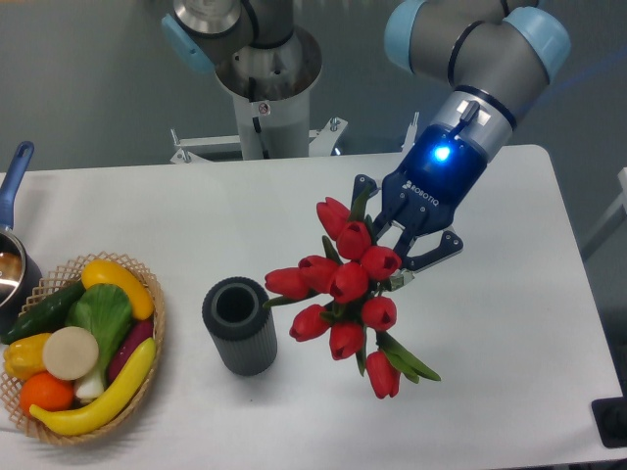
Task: Insert the flowers into the vase
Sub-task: 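Carry the red tulip bunch over the dark grey vase and lower stems in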
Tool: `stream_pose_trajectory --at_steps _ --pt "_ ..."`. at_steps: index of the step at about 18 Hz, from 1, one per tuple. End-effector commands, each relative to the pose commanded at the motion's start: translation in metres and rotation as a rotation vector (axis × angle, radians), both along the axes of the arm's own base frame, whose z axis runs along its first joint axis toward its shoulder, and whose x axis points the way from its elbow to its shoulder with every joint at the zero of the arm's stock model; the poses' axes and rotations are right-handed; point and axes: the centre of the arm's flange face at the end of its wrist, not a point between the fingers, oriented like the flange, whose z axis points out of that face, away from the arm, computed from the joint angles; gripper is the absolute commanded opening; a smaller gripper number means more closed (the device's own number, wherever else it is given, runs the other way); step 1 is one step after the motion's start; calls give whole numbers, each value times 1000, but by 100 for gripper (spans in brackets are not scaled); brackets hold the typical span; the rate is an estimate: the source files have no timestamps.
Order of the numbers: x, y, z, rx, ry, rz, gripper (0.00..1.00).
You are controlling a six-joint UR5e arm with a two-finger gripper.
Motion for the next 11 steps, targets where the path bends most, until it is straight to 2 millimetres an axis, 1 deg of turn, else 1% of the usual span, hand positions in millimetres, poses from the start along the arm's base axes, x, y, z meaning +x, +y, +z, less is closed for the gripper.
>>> stream_pose_trajectory --at_steps 2,8,11 --pt "3 1 -6 -2 -3 -7 33" --pt "10 5 -6 48 -28 -34 33" --pt "22 15 0 58 -10 -57 33"
